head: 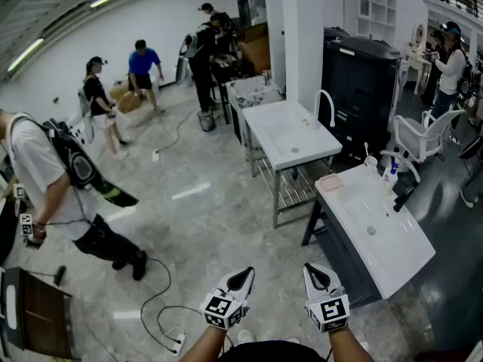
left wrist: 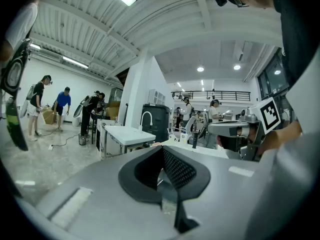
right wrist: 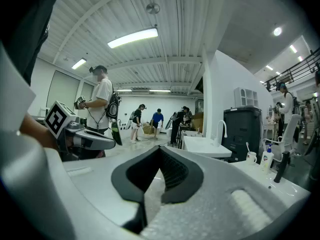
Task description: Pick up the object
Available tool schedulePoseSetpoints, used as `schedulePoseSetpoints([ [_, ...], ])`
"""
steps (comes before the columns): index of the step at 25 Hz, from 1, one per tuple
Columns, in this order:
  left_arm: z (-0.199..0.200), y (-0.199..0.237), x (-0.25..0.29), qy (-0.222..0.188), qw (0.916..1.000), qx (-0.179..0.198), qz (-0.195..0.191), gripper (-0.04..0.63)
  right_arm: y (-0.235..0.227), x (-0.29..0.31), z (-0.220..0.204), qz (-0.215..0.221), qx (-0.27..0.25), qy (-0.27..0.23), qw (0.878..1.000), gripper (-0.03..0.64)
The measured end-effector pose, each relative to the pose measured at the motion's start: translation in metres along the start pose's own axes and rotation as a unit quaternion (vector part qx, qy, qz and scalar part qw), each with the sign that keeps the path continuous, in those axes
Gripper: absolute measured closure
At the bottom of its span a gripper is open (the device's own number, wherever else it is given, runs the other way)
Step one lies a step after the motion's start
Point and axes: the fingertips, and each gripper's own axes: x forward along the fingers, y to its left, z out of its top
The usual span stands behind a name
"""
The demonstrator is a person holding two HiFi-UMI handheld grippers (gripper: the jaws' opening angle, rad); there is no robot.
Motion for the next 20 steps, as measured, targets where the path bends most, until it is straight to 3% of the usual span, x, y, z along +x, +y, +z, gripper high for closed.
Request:
schedulePoseSetpoints([
  [12,-0.006,-0.001,-0.013,0.011,0.9999,-0.009,0.004,0.577,0.014,0.001,-0.002,0.007,-0.003,-0.003,1.000,0.615],
  [20,-0.011,0.011,-0.030,0.014,0.9997,-0.012,0.014,0.577,0.024,0.006,0.002,0.003,0.035,-0.013,0.999,0.614],
])
